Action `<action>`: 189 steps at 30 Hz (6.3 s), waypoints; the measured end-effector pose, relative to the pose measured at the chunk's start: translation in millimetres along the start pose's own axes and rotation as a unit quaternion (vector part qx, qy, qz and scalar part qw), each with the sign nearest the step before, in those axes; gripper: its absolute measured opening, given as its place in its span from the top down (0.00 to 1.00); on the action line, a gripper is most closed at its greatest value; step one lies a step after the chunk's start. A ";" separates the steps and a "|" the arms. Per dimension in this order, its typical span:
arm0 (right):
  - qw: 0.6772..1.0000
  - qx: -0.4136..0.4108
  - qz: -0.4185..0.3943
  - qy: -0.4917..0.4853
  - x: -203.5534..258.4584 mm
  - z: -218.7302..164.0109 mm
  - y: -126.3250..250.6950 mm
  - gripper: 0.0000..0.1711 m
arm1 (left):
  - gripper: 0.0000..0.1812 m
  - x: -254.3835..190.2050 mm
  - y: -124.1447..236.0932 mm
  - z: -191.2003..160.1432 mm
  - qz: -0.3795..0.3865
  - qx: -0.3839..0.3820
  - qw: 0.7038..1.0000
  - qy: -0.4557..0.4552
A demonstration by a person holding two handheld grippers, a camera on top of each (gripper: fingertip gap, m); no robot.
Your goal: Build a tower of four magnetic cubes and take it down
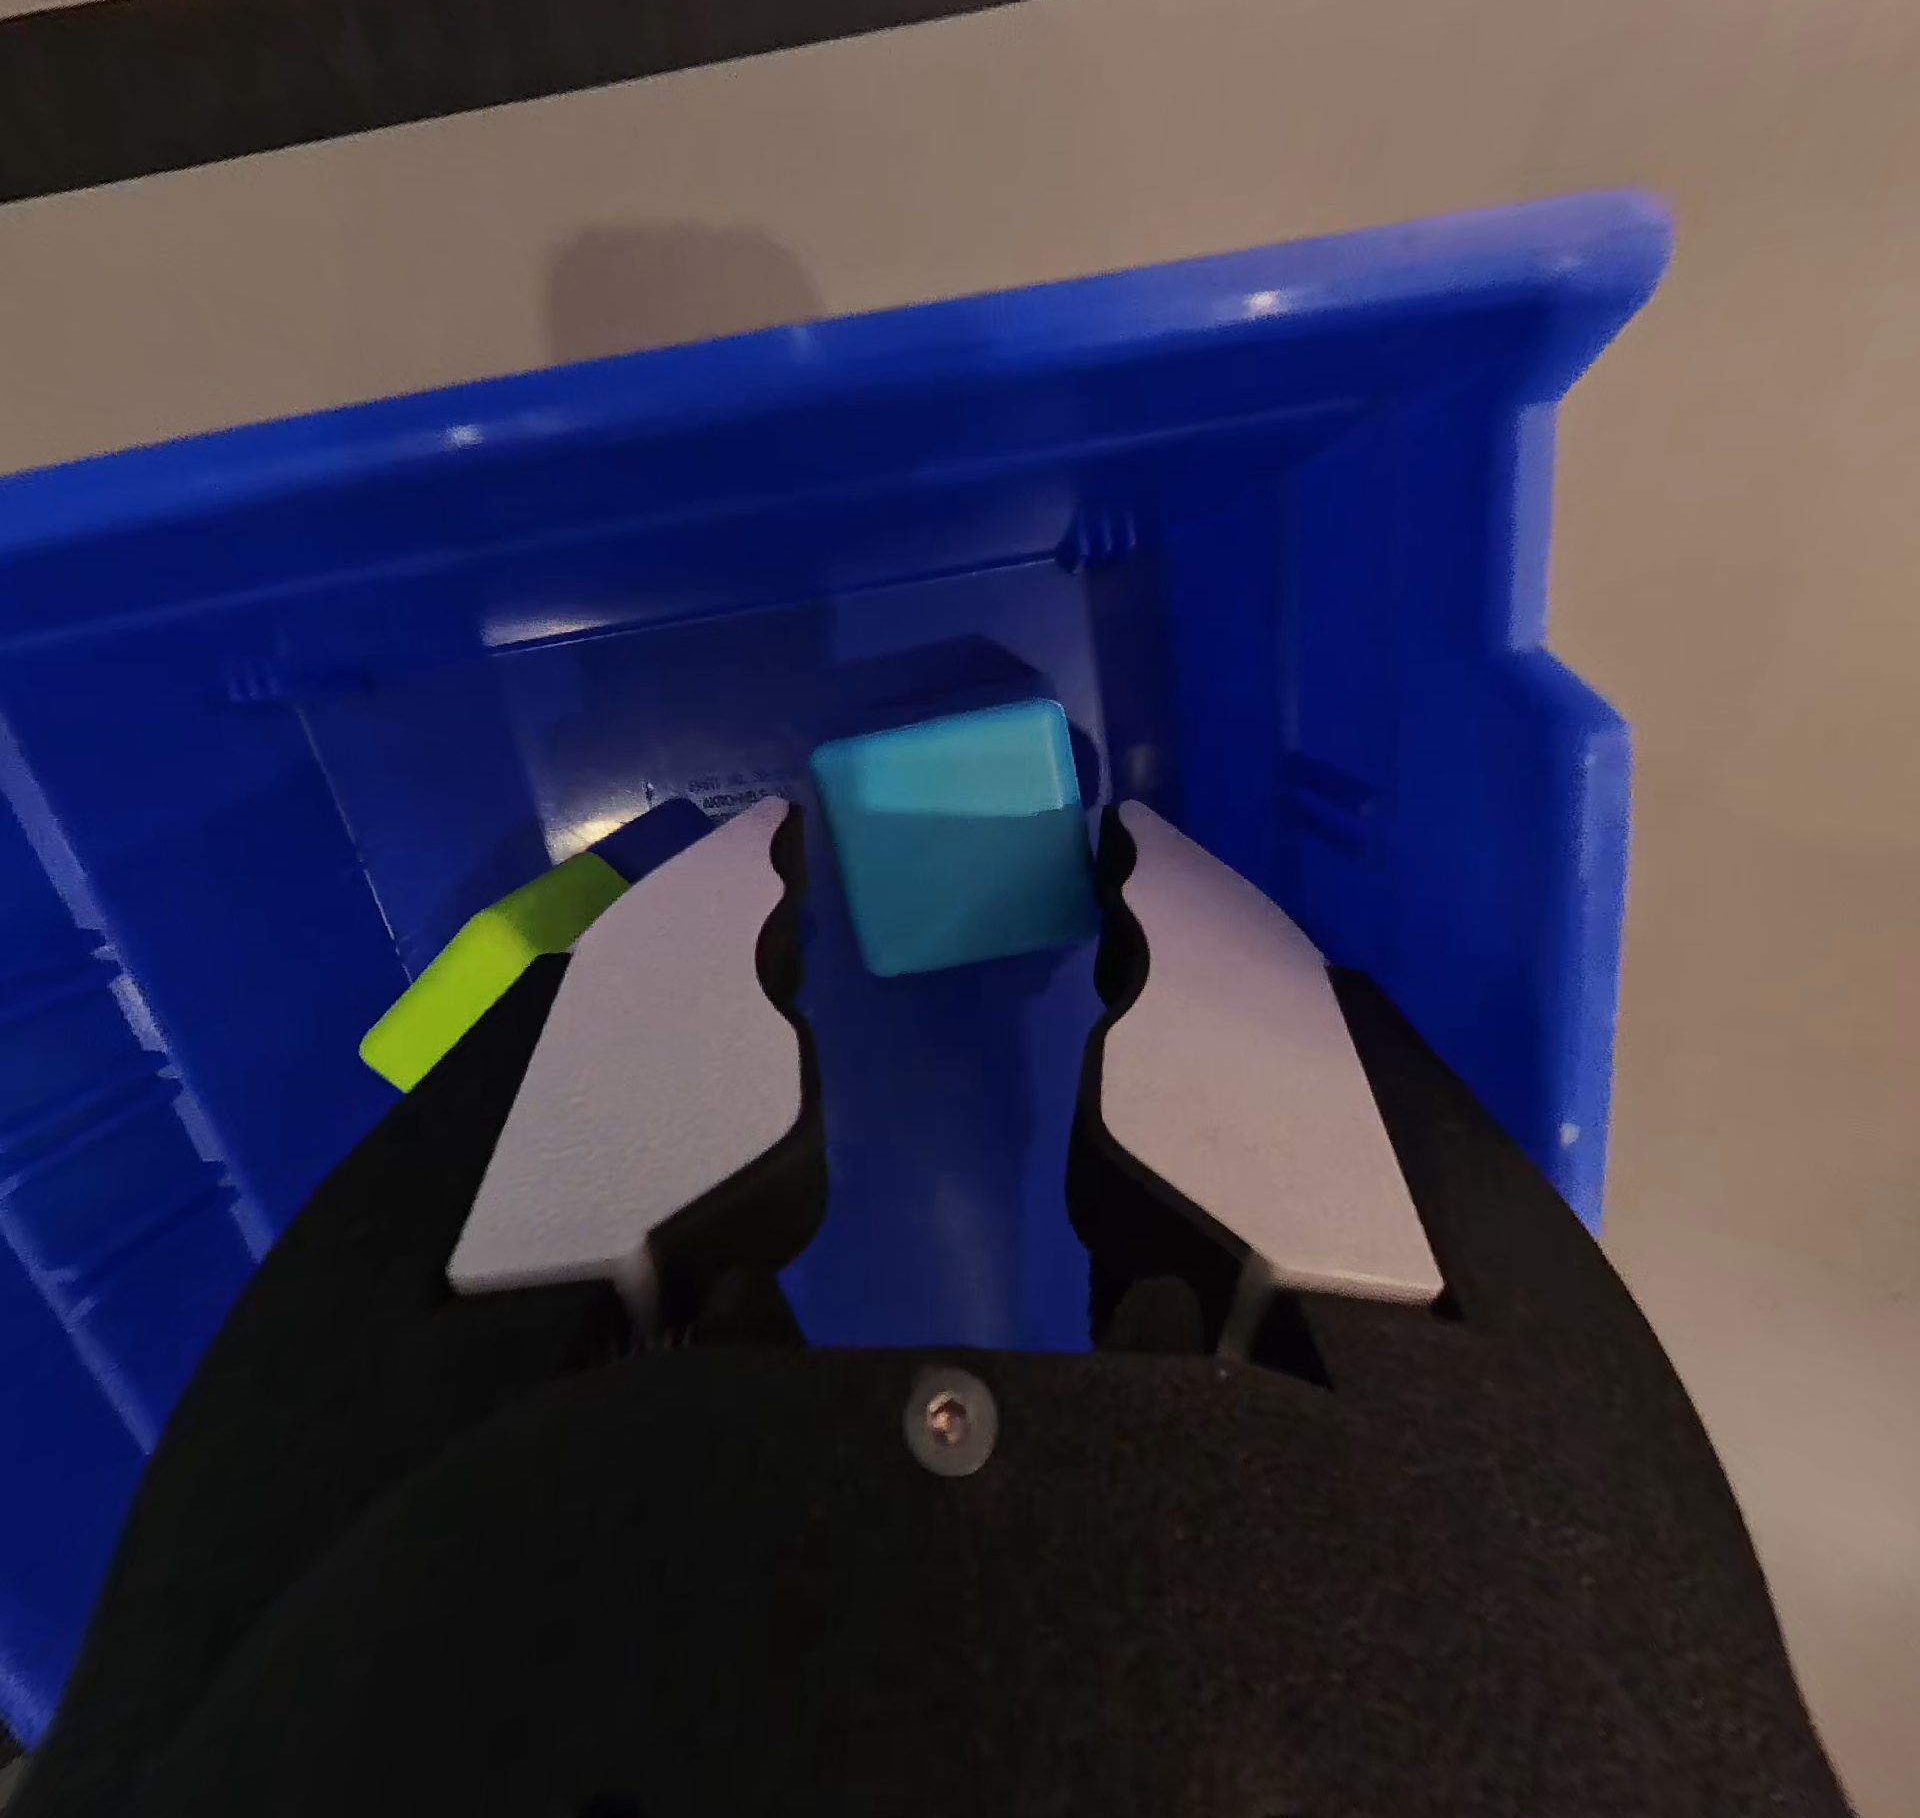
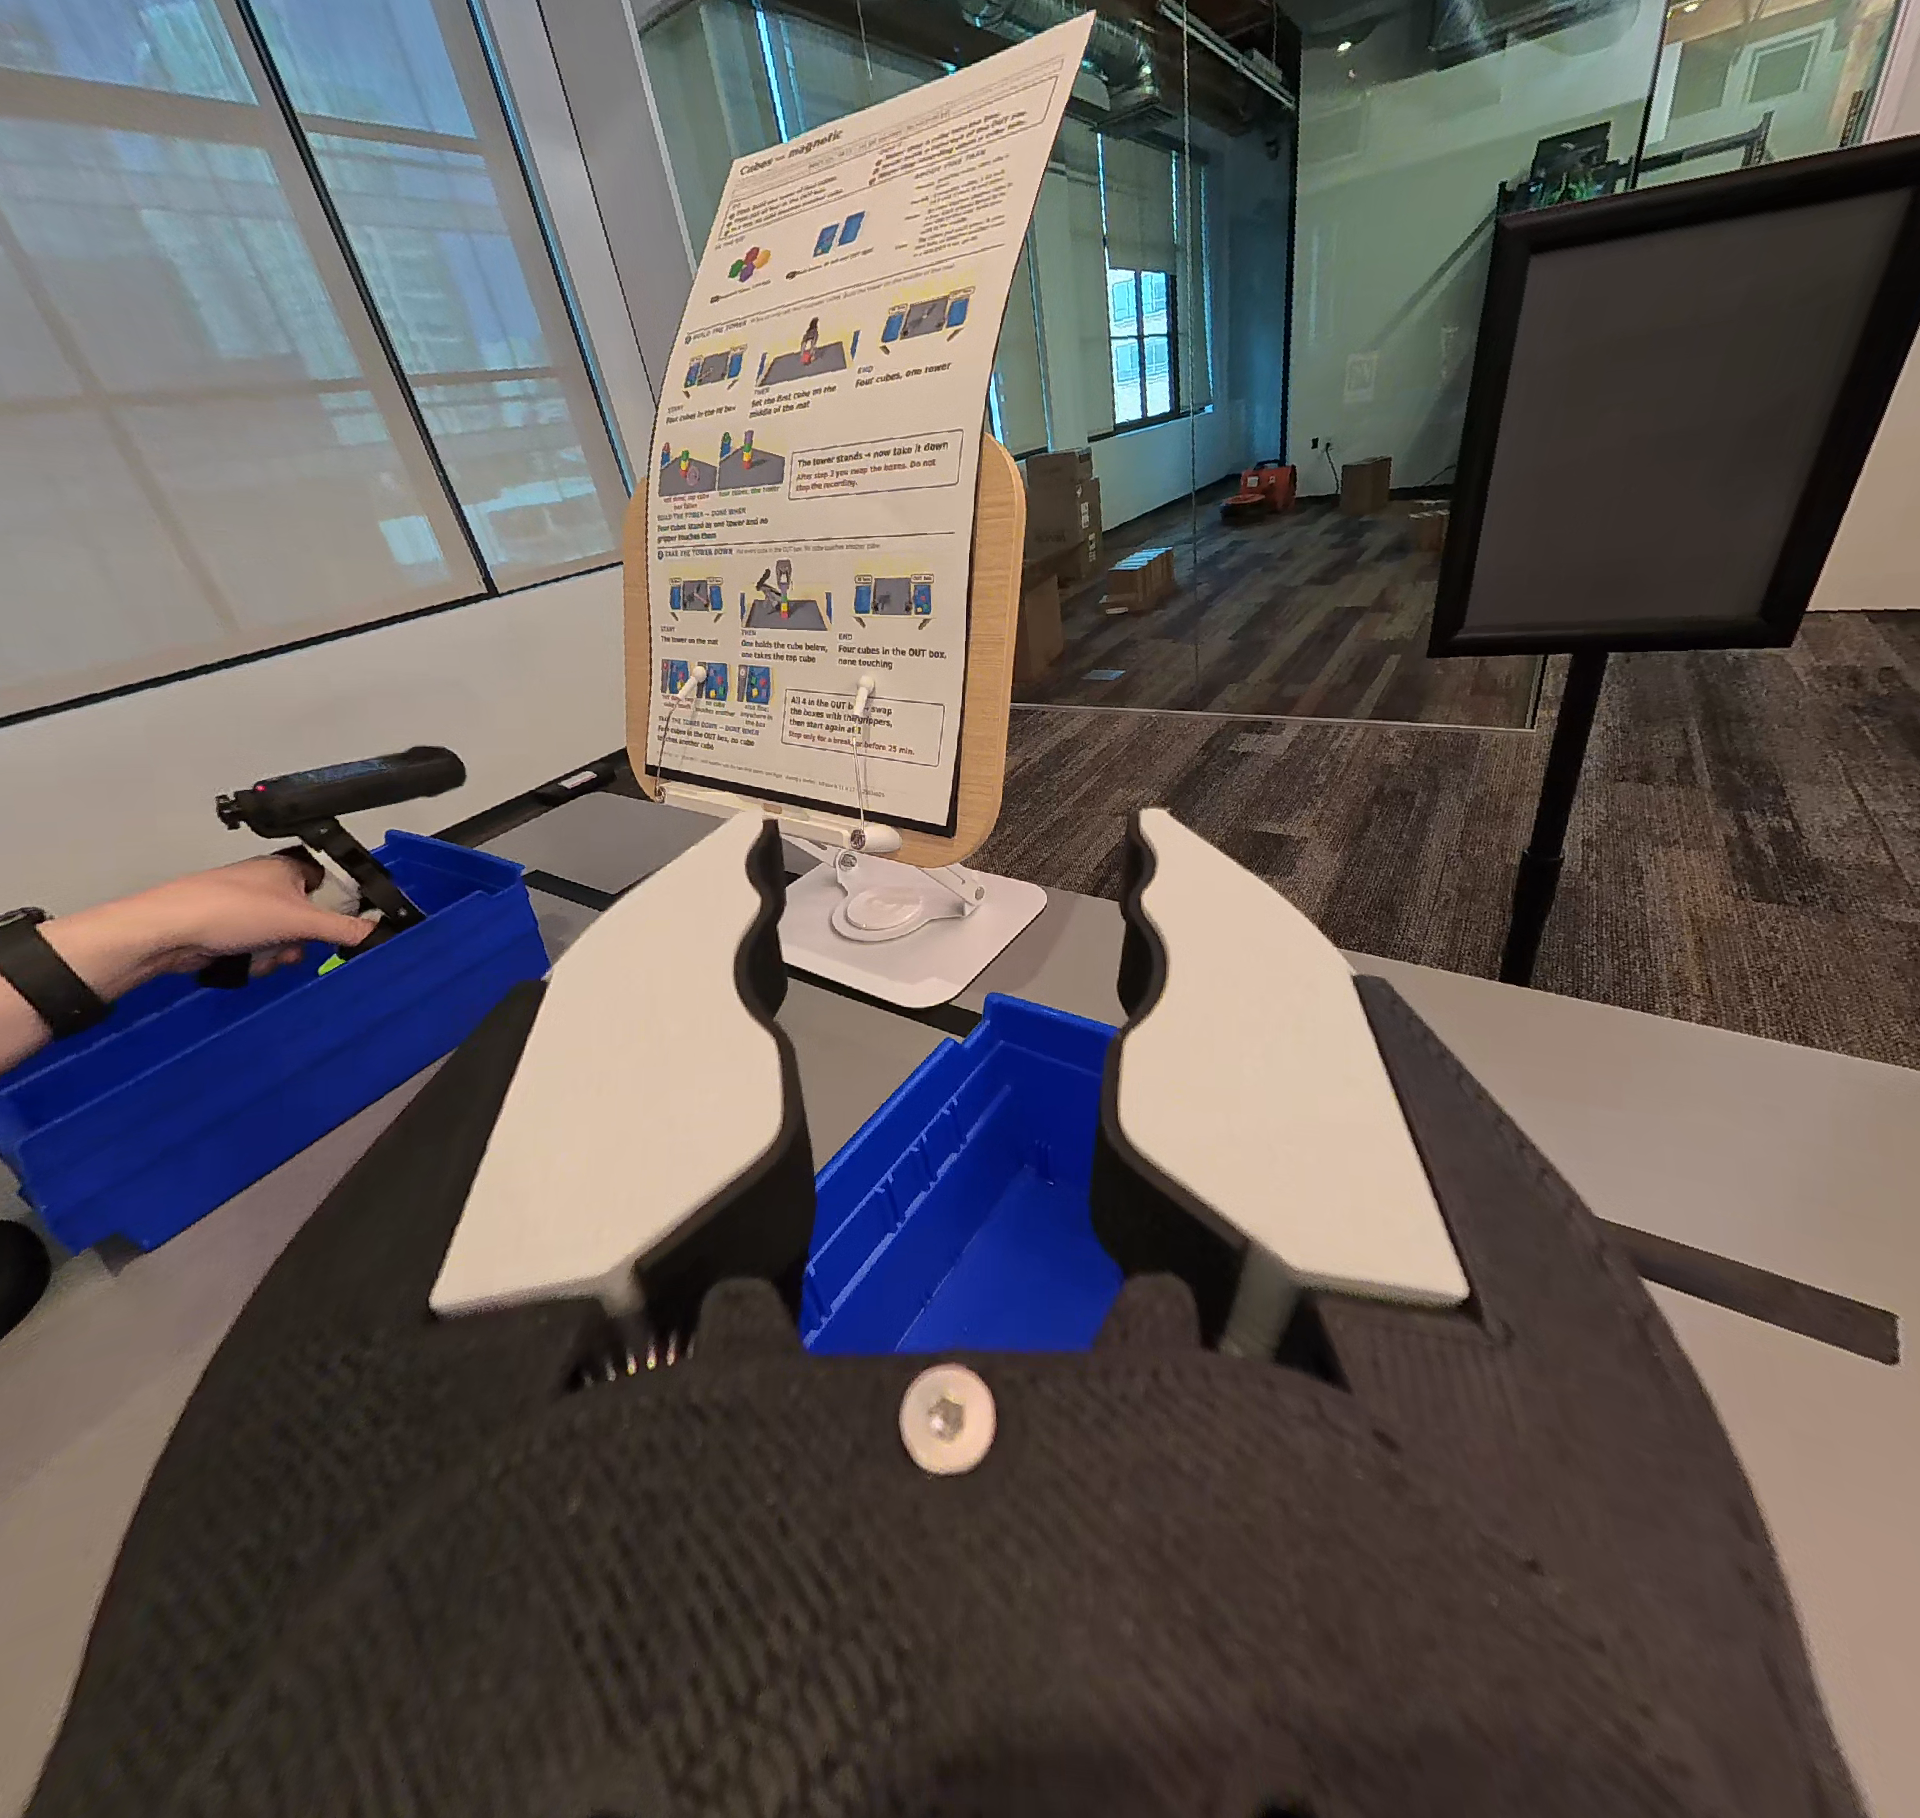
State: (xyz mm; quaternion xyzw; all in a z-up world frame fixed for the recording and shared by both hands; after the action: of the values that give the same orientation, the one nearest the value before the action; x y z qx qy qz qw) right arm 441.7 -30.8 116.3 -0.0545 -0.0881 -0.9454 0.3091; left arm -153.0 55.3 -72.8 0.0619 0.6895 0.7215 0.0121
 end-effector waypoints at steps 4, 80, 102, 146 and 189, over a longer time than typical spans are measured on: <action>1.000 0.003 -0.002 0.001 -0.3 -0.4 0.5 0.63 | 0.71 0.4 -3.3 0.7 -0.008 0.006 1.000 0.002; 0.997 0.074 0.022 0.011 5.8 -18.5 -22.0 0.62 | 0.46 69.4 1.1 -40.4 0.010 -0.001 0.987 0.163; 0.993 0.113 0.027 0.031 13.1 -26.3 -35.5 0.62 | 0.69 78.5 -21.6 -35.4 0.025 0.060 0.990 0.127; 0.993 0.115 0.025 0.019 3.8 -31.0 -31.9 0.62 | 0.71 -228.4 142.2 -63.6 -0.045 -0.064 0.835 -0.545; 0.997 0.001 0.041 0.067 28.2 -2.1 -29.6 0.63 | 0.64 -178.2 223.2 -105.0 -0.286 -0.480 0.679 -0.475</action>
State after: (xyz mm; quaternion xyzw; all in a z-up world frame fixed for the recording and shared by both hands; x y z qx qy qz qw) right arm 401.4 -23.9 114.8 0.0062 -0.0661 -0.9334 0.3526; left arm 27.8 -78.2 132.3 0.1820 0.1340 0.7883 0.5722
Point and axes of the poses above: each gripper's, where its closed fingertips meet, y back along the fingers, z out of its top, x = y × z across the jaws, the point moved 6 cm from there along y, back along the fingers, and after that the axes turned 13 degrees about x, right-handed, at the moved point
